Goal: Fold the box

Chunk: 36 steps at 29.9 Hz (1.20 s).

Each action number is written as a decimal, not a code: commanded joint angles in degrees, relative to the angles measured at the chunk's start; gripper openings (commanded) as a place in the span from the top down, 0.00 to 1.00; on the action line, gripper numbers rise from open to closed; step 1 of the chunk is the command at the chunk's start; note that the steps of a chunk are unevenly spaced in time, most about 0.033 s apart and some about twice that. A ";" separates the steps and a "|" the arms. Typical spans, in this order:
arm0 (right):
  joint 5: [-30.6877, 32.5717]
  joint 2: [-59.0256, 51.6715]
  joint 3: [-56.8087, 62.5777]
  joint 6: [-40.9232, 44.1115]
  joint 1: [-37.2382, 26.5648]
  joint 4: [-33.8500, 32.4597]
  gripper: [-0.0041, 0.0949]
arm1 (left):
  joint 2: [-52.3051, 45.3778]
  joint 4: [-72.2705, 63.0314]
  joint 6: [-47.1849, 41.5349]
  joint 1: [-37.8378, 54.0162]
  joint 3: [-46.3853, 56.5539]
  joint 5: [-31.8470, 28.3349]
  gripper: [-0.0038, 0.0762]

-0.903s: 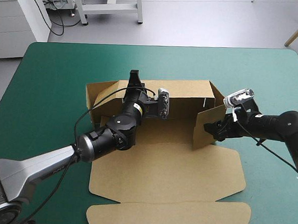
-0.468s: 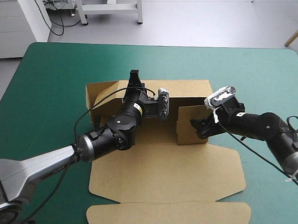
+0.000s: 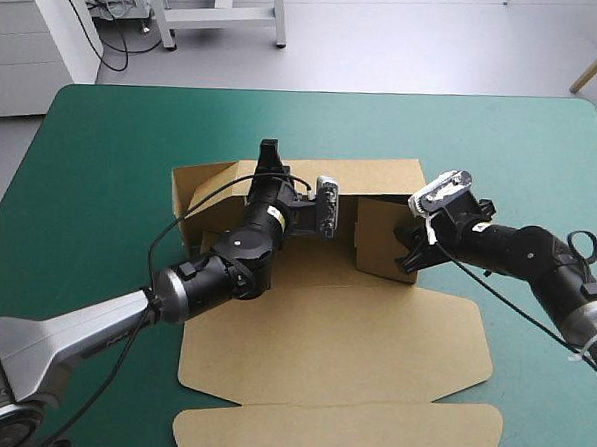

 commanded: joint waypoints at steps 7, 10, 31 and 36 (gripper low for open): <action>0.59 -1.47 -1.65 -1.32 0.50 2.90 0.84 | -0.78 -4.23 -0.95 -0.72 -0.38 -4.62 0.96; 0.59 -1.47 -1.65 -1.48 0.50 2.90 0.94 | -0.78 -4.72 -1.17 -0.72 -0.38 -4.62 0.96; 0.20 -1.47 -1.65 0.98 0.50 1.65 0.98 | -4.74 -4.41 -2.92 -12.10 -0.50 6.75 0.39; 0.20 -1.47 -1.65 2.03 0.50 1.05 0.98 | -6.60 -4.07 -2.92 -20.03 -0.50 14.08 0.31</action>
